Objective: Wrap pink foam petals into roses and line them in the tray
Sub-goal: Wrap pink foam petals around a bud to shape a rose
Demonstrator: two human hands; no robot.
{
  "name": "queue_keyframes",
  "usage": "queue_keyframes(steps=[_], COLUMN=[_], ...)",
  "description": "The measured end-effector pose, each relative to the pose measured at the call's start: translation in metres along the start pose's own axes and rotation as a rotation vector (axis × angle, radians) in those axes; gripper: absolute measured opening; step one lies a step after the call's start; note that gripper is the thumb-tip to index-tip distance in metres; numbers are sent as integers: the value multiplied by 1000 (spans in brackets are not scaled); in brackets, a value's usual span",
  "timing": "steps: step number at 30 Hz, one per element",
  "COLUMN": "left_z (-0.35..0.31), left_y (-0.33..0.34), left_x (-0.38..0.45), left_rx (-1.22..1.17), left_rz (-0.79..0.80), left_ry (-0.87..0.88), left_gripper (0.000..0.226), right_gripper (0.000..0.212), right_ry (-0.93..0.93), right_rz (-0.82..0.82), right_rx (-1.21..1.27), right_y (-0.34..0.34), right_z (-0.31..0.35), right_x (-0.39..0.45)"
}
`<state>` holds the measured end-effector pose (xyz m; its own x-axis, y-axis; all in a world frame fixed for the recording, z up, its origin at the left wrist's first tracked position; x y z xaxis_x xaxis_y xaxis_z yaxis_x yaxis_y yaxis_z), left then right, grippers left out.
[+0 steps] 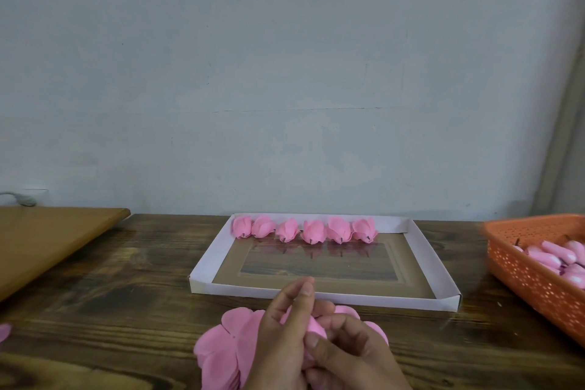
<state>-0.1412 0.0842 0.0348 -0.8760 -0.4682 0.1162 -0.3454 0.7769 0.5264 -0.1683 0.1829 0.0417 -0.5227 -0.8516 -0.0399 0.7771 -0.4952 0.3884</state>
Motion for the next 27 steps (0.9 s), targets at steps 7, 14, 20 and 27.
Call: queue_keyframes(steps=[7,14,20,27], left_z=[2,3,3,5], left_y=[1,0,-3,-3], left_x=[-1,-1,0,-1], left_rx=[-54,-60,-58,-32], left_rz=[4,-16,-7,-17], left_ry=[-8,-4,-11,-3], left_gripper=[17,11,18,12], right_gripper=[16,18,4,8], right_ry=[-26,-125,41,-8], right_rz=[-37,-170,-58,-43], right_rx=[23,-177,141,61], right_y=[1,-1,-4,-2], right_z=[3,-1,-13,-7], right_x=[-4,-4,2,-1])
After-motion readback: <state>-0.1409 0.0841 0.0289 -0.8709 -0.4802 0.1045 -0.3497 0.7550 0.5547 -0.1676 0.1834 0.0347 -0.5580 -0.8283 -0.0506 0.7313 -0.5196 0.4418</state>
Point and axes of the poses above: each hand's wrist, its own x-axis towards the middle knuckle, its own y-axis out of the palm, z = x × y, the point moved 7 cm from there along x, towards the middle knuckle, and after that the axes turned 14 degrees about z, right-handed, at the moved point
